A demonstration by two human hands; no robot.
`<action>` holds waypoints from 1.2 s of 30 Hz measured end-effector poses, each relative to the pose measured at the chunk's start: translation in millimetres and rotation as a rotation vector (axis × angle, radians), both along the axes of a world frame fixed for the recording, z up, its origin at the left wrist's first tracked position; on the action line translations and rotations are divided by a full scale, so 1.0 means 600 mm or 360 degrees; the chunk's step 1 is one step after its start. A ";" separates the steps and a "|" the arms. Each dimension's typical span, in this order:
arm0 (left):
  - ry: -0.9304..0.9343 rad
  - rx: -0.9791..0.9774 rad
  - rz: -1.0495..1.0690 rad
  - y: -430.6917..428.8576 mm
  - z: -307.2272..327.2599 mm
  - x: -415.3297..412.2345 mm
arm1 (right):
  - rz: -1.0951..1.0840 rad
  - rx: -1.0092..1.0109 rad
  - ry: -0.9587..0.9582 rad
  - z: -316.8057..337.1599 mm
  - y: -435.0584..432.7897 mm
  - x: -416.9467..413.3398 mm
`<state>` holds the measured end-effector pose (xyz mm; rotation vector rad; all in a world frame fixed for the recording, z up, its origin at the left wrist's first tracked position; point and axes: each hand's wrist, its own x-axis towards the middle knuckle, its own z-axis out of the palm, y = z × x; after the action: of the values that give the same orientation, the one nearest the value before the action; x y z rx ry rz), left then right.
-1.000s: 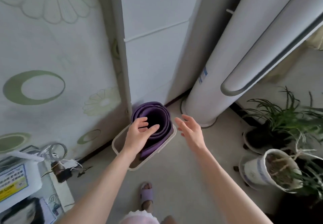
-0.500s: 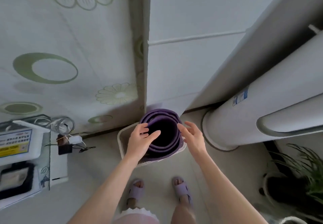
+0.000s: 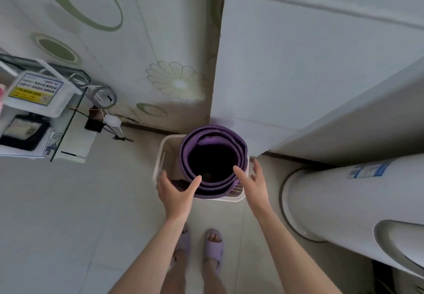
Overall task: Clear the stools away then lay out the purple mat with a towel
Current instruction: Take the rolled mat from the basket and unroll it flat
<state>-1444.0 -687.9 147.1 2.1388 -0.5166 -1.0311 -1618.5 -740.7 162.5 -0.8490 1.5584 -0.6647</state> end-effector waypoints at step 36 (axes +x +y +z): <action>0.0183 -0.0268 0.0335 -0.086 -0.214 -0.011 | -0.0042 -0.0244 -0.0176 -0.241 -0.105 -0.001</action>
<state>-1450.5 -739.6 18.7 1.9265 -0.3040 -0.9511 -1619.2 -803.8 17.9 -0.8914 1.4344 -0.8450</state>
